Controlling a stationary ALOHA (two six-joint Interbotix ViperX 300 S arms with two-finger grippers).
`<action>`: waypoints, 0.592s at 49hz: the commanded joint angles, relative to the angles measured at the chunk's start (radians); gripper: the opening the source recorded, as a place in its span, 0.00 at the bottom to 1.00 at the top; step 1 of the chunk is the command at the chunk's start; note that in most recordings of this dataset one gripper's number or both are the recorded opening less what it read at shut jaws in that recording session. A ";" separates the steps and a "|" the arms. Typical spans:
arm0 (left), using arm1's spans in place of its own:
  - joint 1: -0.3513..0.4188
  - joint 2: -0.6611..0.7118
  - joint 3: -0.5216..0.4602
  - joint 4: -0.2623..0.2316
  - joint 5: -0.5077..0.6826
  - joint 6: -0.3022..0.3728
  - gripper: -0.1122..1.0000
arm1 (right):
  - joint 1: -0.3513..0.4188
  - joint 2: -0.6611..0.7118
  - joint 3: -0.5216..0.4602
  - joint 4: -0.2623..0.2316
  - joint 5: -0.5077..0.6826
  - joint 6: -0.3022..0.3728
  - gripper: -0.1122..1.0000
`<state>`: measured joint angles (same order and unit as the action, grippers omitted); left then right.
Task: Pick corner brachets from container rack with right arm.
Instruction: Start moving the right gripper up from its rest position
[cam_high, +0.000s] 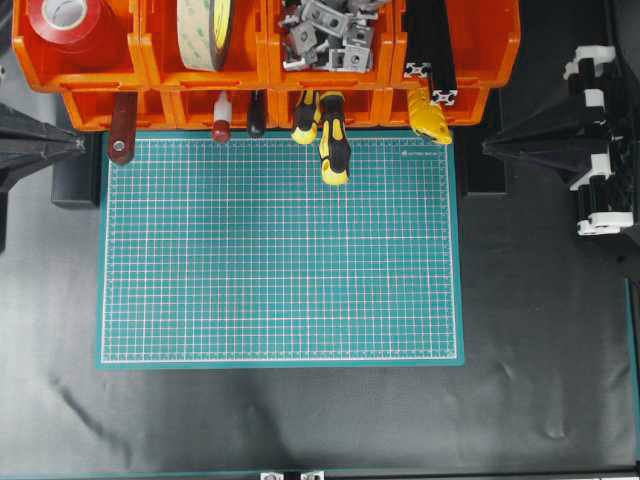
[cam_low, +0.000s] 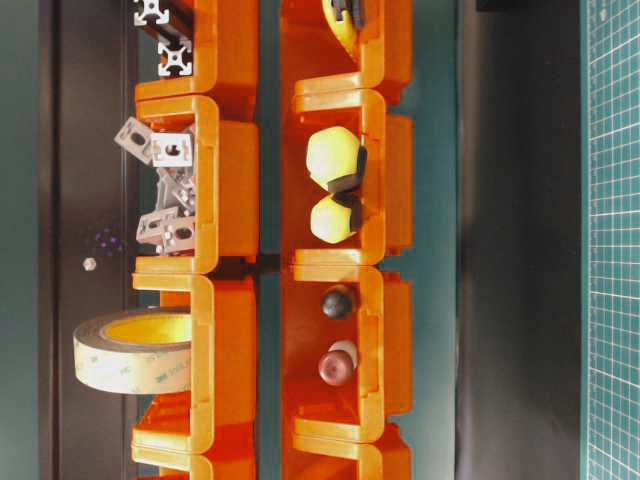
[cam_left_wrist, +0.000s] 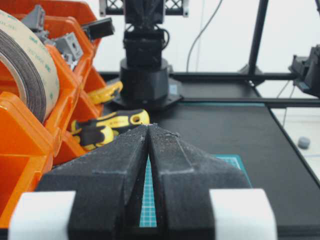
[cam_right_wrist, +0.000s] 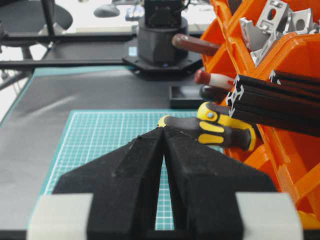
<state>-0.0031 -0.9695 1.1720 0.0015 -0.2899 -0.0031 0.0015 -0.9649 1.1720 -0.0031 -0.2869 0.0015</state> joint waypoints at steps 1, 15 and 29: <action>-0.006 -0.014 -0.064 0.038 0.014 -0.015 0.15 | 0.005 0.003 -0.029 0.008 -0.008 0.008 0.11; -0.006 -0.021 -0.202 0.038 0.344 -0.026 0.10 | 0.018 -0.028 -0.244 0.009 0.494 0.084 0.09; -0.008 -0.018 -0.318 0.038 0.491 -0.021 0.10 | 0.035 0.026 -0.540 0.002 0.828 0.097 0.09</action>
<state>-0.0092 -0.9971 0.9097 0.0368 0.1795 -0.0261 0.0383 -0.9741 0.7424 0.0031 0.4556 0.0966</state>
